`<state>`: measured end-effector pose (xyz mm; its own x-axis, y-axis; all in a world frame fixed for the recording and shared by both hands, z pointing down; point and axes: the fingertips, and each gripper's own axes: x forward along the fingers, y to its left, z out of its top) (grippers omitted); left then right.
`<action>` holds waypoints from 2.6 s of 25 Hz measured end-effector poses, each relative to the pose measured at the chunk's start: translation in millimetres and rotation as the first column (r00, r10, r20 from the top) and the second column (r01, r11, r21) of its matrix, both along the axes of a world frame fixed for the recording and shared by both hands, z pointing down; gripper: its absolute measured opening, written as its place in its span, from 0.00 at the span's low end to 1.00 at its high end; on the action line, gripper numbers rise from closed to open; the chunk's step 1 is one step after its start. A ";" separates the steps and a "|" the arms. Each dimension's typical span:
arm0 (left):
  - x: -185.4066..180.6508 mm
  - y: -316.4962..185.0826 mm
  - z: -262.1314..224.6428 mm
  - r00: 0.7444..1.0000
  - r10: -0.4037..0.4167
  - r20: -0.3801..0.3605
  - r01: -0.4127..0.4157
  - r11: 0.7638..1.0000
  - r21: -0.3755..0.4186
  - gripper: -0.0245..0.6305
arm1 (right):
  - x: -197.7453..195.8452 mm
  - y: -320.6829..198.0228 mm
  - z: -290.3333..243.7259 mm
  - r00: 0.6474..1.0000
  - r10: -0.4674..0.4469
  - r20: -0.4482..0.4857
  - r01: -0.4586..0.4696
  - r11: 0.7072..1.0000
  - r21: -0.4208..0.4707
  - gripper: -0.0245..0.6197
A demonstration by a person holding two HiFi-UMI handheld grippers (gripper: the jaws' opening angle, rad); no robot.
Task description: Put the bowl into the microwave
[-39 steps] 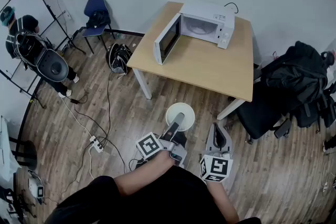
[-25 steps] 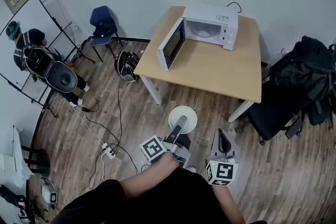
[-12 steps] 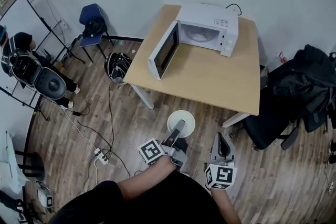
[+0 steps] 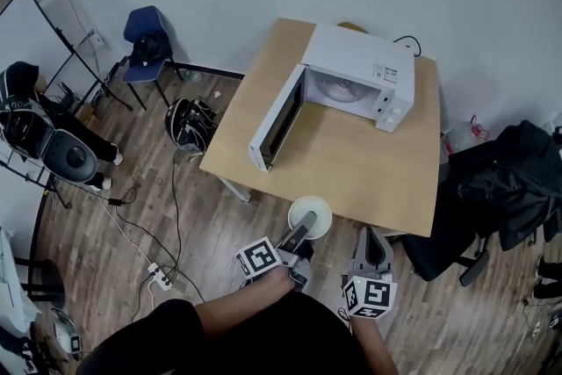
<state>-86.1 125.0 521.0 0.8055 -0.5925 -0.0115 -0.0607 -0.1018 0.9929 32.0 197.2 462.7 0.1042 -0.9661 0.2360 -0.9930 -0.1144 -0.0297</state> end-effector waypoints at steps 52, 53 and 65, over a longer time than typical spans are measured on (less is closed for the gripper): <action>212.5 -371.8 141.6 0.988 -0.006 0.154 0.021 0.996 -0.092 0.36 | 168.7 -301.4 54.7 0.996 -0.080 0.036 0.083 0.991 -0.103 0.13; 213.9 -378.3 145.2 0.987 -0.013 0.159 0.029 0.995 -0.095 0.36 | 170.6 -304.3 55.7 0.995 -0.087 0.040 0.091 0.991 -0.102 0.13; 229.5 -436.1 190.9 0.984 -0.059 0.167 0.087 0.983 -0.163 0.36 | 231.0 -328.3 60.2 0.995 -0.027 0.093 0.032 0.998 -0.054 0.13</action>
<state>143.4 -311.1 711.9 0.7430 -0.6322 0.2195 -0.2216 0.0771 0.9721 262.9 -131.1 522.9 0.0515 -0.9537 0.2964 -0.9893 -0.0892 -0.1152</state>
